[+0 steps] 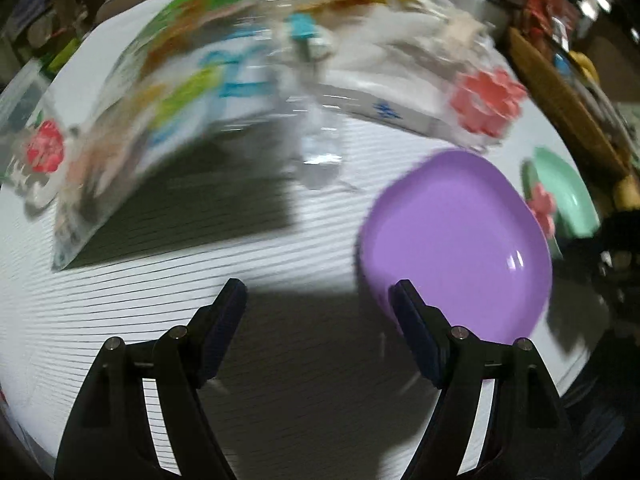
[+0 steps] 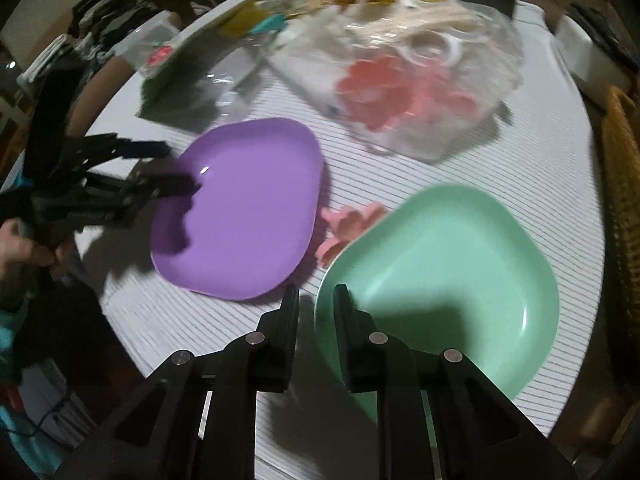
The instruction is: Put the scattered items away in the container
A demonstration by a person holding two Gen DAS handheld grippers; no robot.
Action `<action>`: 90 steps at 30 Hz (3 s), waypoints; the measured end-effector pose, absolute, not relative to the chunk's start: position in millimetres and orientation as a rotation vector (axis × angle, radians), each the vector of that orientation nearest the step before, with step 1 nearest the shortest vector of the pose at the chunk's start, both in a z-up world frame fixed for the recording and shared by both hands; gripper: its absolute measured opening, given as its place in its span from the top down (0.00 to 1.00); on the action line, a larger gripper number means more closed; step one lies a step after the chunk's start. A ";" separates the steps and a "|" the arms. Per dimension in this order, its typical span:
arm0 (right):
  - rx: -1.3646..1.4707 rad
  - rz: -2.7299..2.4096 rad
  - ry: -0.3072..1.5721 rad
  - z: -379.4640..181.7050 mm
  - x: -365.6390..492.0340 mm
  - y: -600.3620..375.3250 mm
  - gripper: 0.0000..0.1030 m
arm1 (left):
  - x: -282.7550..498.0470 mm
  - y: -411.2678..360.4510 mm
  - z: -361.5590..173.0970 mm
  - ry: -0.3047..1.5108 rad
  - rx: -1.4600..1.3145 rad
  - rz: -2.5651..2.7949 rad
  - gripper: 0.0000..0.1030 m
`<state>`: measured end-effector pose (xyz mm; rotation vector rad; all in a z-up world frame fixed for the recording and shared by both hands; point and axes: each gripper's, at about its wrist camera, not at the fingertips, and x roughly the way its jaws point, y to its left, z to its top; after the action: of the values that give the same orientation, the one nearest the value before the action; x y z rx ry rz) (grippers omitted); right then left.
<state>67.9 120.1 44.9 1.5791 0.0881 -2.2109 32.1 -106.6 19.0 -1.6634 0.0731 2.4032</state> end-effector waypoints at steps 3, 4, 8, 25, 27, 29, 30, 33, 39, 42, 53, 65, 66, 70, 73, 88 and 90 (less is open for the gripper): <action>1.562 -2.183 0.081 43.8 70.5 106.2 0.84 | 31.1 -122.6 22.9 0.049 -1.657 2.451 0.29; 1.556 -2.175 0.080 43.9 70.2 101.9 0.84 | 31.6 -127.0 24.2 0.050 -1.653 2.467 0.29; 1.531 -2.115 0.098 40.3 72.0 87.2 0.84 | 35.9 -140.4 25.0 0.003 -1.649 2.470 0.29; 1.381 -2.526 -0.337 78.2 40.8 187.9 0.37 | 49.2 -60.0 73.6 0.056 -1.279 2.325 0.24; 1.363 -2.552 -0.371 77.8 29.7 191.6 0.37 | 43.6 -36.0 71.5 0.132 -1.285 2.320 0.24; 1.336 -2.579 -0.381 77.7 21.0 190.1 0.37 | 38.7 -15.8 67.2 0.206 -1.287 2.319 0.24; 1.322 -2.586 -0.383 78.5 15.4 191.6 0.37 | 35.8 -5.9 63.7 0.245 -1.295 2.315 0.24; 1.291 -2.597 -0.351 85.7 2.9 198.6 0.37 | 30.7 10.5 55.3 0.291 -1.323 2.299 0.26; 1.303 -2.561 -0.276 76.1 -21.5 189.1 0.46 | 20.3 17.3 48.7 0.264 -1.348 2.287 0.36; 1.328 -2.534 -0.256 68.2 -28.9 182.1 0.70 | 18.8 20.1 46.0 0.282 -1.342 2.280 0.51; 1.267 -2.508 -0.272 77.4 -14.1 185.7 0.94 | 14.0 8.1 52.7 0.076 -1.327 2.196 0.95; 1.199 -2.528 -0.408 94.6 8.5 210.8 0.90 | -1.9 -52.8 73.9 -0.395 -1.263 2.144 0.95; 1.186 -2.536 -0.386 96.6 5.8 207.3 0.90 | -1.5 -51.2 76.0 -0.404 -1.253 2.129 0.95; 1.228 -2.534 -0.261 90.8 -10.6 187.6 0.90 | 5.4 -40.5 78.0 -0.416 -1.233 2.062 0.95; 1.270 -2.517 -0.220 79.5 -19.1 176.2 0.81 | 12.5 -27.0 75.5 -0.371 -1.243 2.018 0.95; 1.320 -2.502 -0.193 65.2 -29.6 165.1 0.87 | 10.6 -14.6 59.4 -0.314 -1.331 2.036 0.66; 1.311 -2.489 -0.214 65.3 -29.0 165.7 0.90 | 4.4 -26.8 58.1 -0.364 -1.334 2.059 0.64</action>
<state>-29.0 165.7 65.3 1.3105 -0.2142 -2.4891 4.4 -26.8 58.1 -1.3341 -0.3644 2.0585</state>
